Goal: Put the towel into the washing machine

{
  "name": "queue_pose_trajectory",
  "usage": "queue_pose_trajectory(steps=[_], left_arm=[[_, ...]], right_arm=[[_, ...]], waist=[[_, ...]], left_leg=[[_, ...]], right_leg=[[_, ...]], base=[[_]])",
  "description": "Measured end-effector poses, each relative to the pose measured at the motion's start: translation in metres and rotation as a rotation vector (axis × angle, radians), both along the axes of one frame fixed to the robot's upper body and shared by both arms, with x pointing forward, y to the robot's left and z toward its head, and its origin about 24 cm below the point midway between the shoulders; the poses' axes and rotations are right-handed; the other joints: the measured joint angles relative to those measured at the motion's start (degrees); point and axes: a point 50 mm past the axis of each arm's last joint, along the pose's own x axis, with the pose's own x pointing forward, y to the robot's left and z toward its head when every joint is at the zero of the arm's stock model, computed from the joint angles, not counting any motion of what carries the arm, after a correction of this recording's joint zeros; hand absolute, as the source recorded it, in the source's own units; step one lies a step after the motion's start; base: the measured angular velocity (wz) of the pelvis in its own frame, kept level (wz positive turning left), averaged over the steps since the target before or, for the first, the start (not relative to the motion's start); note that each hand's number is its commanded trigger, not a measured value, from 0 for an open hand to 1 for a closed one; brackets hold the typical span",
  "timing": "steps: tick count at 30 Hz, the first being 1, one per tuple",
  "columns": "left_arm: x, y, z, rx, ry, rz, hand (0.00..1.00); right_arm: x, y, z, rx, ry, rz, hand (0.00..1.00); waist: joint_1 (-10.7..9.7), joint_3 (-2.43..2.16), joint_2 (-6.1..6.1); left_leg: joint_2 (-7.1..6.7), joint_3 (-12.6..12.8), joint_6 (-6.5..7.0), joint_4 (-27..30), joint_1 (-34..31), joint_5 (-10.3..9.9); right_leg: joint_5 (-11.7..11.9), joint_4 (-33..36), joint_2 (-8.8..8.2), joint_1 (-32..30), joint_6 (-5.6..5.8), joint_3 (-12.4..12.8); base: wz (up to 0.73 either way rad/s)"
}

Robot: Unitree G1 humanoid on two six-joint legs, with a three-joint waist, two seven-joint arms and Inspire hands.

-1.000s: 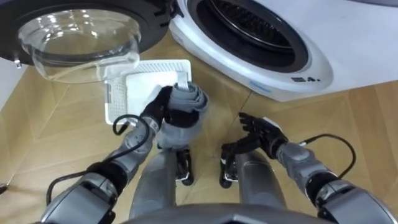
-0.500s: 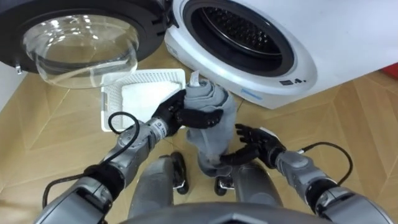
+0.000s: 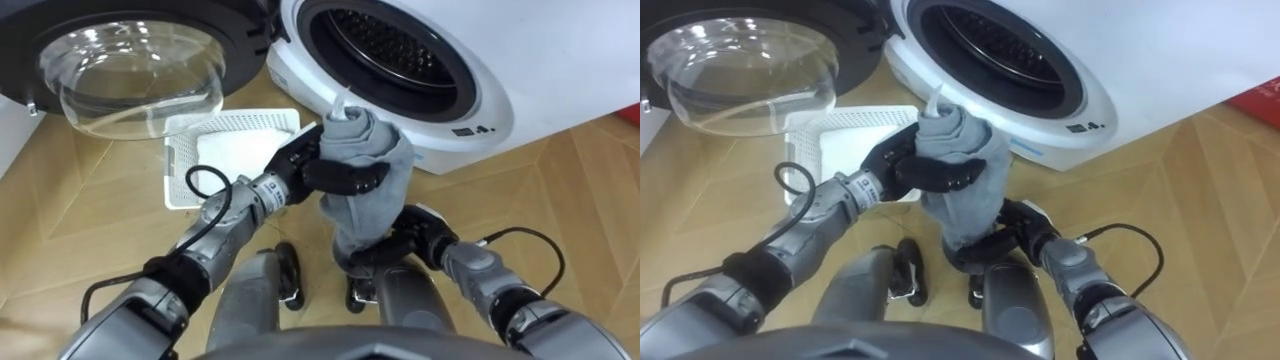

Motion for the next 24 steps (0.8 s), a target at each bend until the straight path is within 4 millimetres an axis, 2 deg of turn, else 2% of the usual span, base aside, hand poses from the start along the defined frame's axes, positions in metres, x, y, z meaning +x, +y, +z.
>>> queue_pose_trajectory(steps=[2, 3, 4, 5, 24], left_arm=[[0.0008, -0.0014, 0.0019, -0.009, -0.007, -0.002, 1.0], [0.0014, -0.0022, 0.0029, -0.016, -0.01, 0.001, 1.0], [0.0018, -0.0027, 0.0034, -0.019, -0.011, 0.002, 1.0], [0.0019, -0.0028, 0.0036, -0.02, -0.012, 0.002, 1.0], [0.0008, -0.0019, 0.0037, -0.114, 0.03, 0.028, 1.0]], right_arm=[[-0.0002, 0.0011, -0.0002, 0.003, 0.001, 0.001, 0.0], [-0.0002, 0.0019, -0.0002, 0.005, 0.001, 0.001, 0.17], [-0.0003, 0.003, -0.0004, 0.009, 0.001, 0.0, 0.51], [-0.0004, 0.0036, -0.0005, 0.011, 0.001, 0.0, 1.0], [0.0007, 0.0074, -0.0003, 0.018, 0.0, -0.001, 1.0]], waist=[[-0.1, 0.0, -0.01], [-0.1, 0.01, -0.02], [-0.2, 0.02, -0.03], [-0.2, 0.03, -0.04], [0.1, 0.06, -0.03]], left_leg=[[0.01, 0.0, 0.0, 0.0, 0.0, 0.0], [0.02, 0.0, 0.0, 0.1, 0.0, 0.0], [0.03, 0.0, 0.0, 0.1, 0.0, 0.0], [0.04, 0.0, 0.0, 0.1, 0.0, 0.0], [0.02, 0.0, 0.0, 0.0, -1.6, 0.0]], right_leg=[[0.0, 0.1, 0.0, 0.0, 0.0, 0.0], [0.0, 0.1, 0.0, 0.0, 0.0, 0.0], [0.0, 0.1, 0.0, 0.0, 0.0, 0.0], [0.0, 0.1, 0.0, 0.0, 0.0, 0.0], [0.0, 0.0, 0.03, -1.7, 0.0, 0.0]], base=[[0.0], [0.0], [0.0], [0.0], [0.0]])
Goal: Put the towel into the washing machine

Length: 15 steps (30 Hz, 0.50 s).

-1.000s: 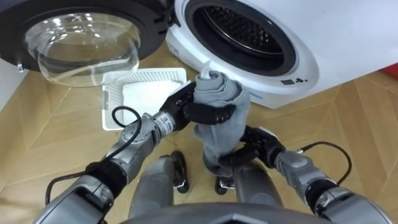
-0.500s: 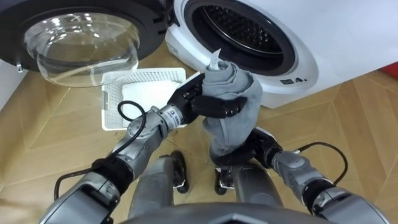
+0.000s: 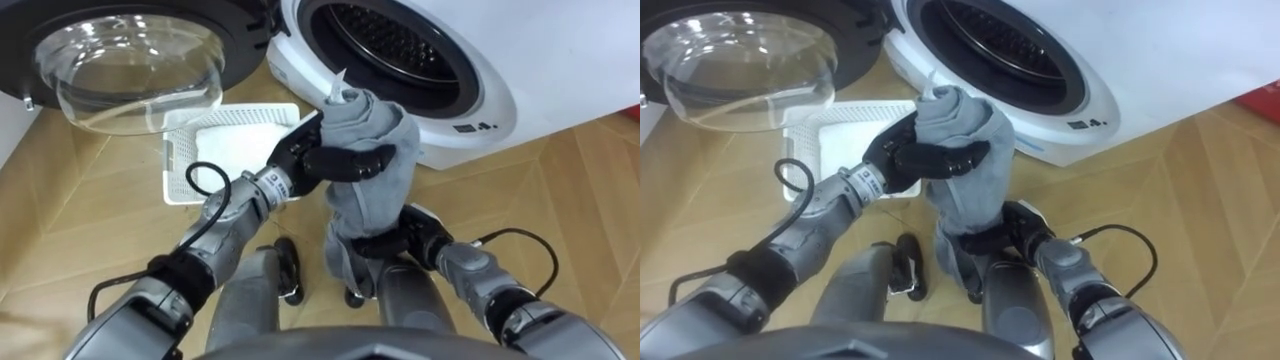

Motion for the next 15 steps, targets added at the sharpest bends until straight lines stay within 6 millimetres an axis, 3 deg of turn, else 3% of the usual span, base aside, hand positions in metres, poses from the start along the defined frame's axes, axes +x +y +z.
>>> queue_pose_trajectory(steps=[3, 4, 5, 6, 15], left_arm=[[-0.002, 0.003, -0.002, -0.006, 0.009, -0.002, 1.0], [-0.003, 0.005, -0.003, -0.008, 0.016, 0.004, 0.85], [-0.004, 0.006, -0.004, -0.013, 0.022, 0.01, 0.25], [-0.005, 0.008, -0.005, -0.02, 0.033, 0.02, 0.0], [-0.014, 0.012, -0.012, -0.029, 0.063, 0.042, 0.0]], right_arm=[[0.001, 0.001, 0.0, 0.001, 0.0, 0.005, 1.0], [0.001, 0.002, 0.0, -0.002, 0.002, 0.011, 1.0], [0.001, 0.002, 0.0, -0.002, 0.003, 0.011, 1.0], [0.0, 0.002, 0.0, -0.001, 0.004, 0.011, 1.0], [-0.006, -0.001, -0.003, -0.006, 0.02, 0.002, 1.0]], waist=[[0.1, 0.0, 0.03], [0.1, 0.0, 0.04], [0.1, -0.01, 0.05], [0.2, -0.01, 0.08], [3.1, -0.14, 0.65]], left_leg=[[-0.01, 0.2, 0.0, -0.1, 0.1, 0.0], [-0.02, 0.2, 0.0, -0.2, 0.3, 0.0], [-0.03, 0.2, 0.0, -0.3, 0.3, 0.0], [-0.04, 0.2, 0.0, -0.5, 0.5, 0.0], [-0.26, 0.1, -0.25, -1.8, 1.1, 0.2]], right_leg=[[0.0, 0.0, 0.01, 0.0, 0.0, 0.2], [0.0, 0.0, 0.03, 0.0, 0.0, 0.2], [0.0, -0.1, 0.03, 0.1, 0.0, 0.2], [0.0, -0.2, 0.04, 0.3, 0.0, 0.2], [0.0, -1.2, 0.06, 0.8, -0.04, 0.0]], base=[[0.0], [0.0], [0.0], [0.0], [0.01]])
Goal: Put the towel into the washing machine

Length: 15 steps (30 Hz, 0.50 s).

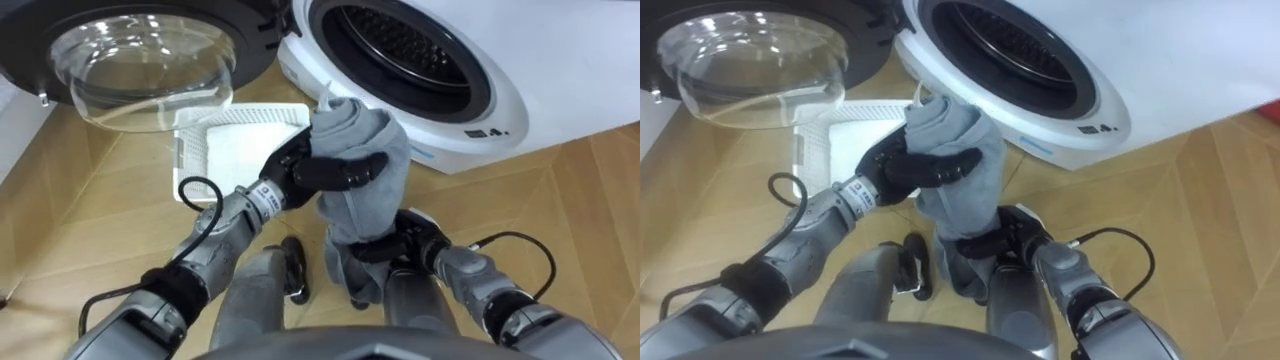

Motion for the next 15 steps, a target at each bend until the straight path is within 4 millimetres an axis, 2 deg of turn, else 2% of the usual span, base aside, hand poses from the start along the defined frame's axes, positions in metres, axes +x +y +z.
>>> queue_pose_trajectory(steps=[8, 14, 15], left_arm=[[-0.002, 0.018, -0.007, 0.027, 0.04, 0.109, 0.0], [-0.016, 0.038, -0.029, 0.126, 0.161, 0.216, 0.0], [-0.02, 0.042, -0.032, 0.151, 0.178, 0.221, 0.0]], right_arm=[[0.0, -0.004, -0.001, 0.0, 0.018, -0.041, 1.0], [0.002, -0.009, -0.001, -0.014, 0.053, -0.06, 1.0], [0.003, -0.01, -0.001, -0.014, 0.059, -0.072, 1.0]], waist=[[1.0, 0.01, -0.06], [2.2, 0.05, -0.18], [3.0, 0.06, -0.2]], left_leg=[[-0.73, -0.1, -0.2, -0.4, 0.3, 0.4], [-0.83, -0.3, -0.05, -0.5, 0.3, 0.7], [-0.86, -0.5, -0.04, -0.4, 0.1, 0.7]], right_leg=[[-0.3, 0.2, -0.55, -0.1, -0.05, -0.1], [-0.4, 0.2, -0.86, 0.1, -0.04, -0.7], [-0.4, 0.2, -0.92, 0.1, -0.04, -1.1]], base=[[0.01], [0.06], [0.1]])
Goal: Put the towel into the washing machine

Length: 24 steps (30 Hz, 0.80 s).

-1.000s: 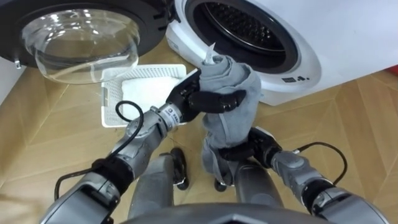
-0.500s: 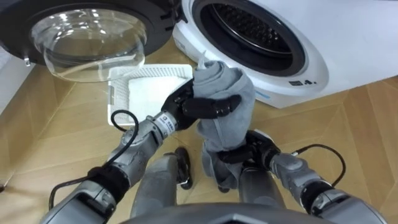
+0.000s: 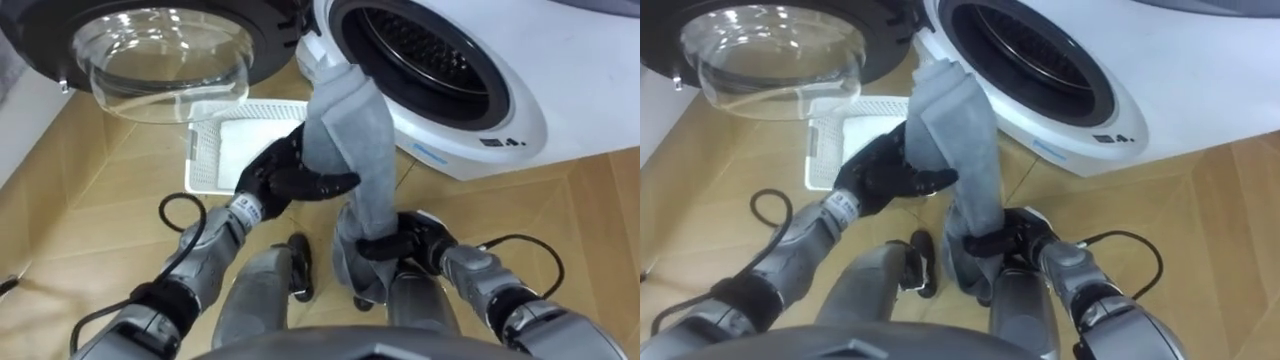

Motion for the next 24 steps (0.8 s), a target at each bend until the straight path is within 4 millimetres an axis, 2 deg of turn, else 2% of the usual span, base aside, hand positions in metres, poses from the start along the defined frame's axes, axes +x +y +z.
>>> queue_pose_trajectory(steps=[5, 9, 12, 15, 18, 24], left_arm=[[-0.003, 0.003, -0.003, 0.055, 0.011, -0.001, 0.0], [-0.001, 0.0, -0.002, 0.047, 0.014, 0.012, 0.0], [0.0, 0.003, -0.002, 0.052, 0.015, 0.025, 0.0], [0.003, 0.004, 0.0, 0.058, 0.011, 0.035, 0.0], [0.007, 0.004, 0.002, 0.078, 0.003, 0.02, 0.0], [0.011, 0.007, 0.003, 0.084, 0.011, 0.048, 0.0]], right_arm=[[0.006, -0.011, 0.003, -0.016, -0.003, -0.031, 1.0], [0.014, -0.018, 0.007, 0.008, 0.003, -0.088, 1.0], [0.02, -0.022, 0.01, 0.039, 0.005, -0.153, 1.0], [0.025, -0.029, 0.013, 0.068, 0.017, -0.233, 1.0], [0.03, -0.041, 0.017, 0.061, 0.031, -0.292, 1.0], [0.045, -0.057, 0.029, 0.098, 0.009, -0.407, 1.0]], waist=[[1.1, 0.12, -0.18], [1.7, 0.48, -0.86], [2.0, 0.89, -1.79], [2.5, 1.1, -2.23], [2.8, 1.12, -2.32], [4.0, 1.13, -3.0]], left_leg=[[-0.5, -2.0, 0.02, 0.6, -1.3, 0.4], [-0.99, -2.7, 0.14, 0.6, -1.7, 0.7], [-1.33, -2.7, 0.22, 0.7, -2.0, 0.8], [-1.29, -3.0, 0.23, 1.1, -2.9, 0.8], [-1.64, -3.7, 0.31, 1.2, -3.4, 0.8], [-2.15, -3.7, 0.49, 1.0, -3.6, 1.0]], right_leg=[[0.0, 0.0, -0.4, -0.1, -0.03, -1.7], [-0.3, 0.5, -1.09, -0.2, -0.07, -2.6], [-0.6, 1.3, -1.41, -0.9, 0.09, -2.3], [-0.6, 1.2, -1.43, -1.2, 0.08, -2.8], [-0.6, 1.1, -1.7, -1.2, 0.18, -3.6], [-0.8, 1.6, -2.18, -1.6, 0.45, -3.5]], base=[[0.19], [0.12], [0.02], [0.07], [0.12], [0.03]])
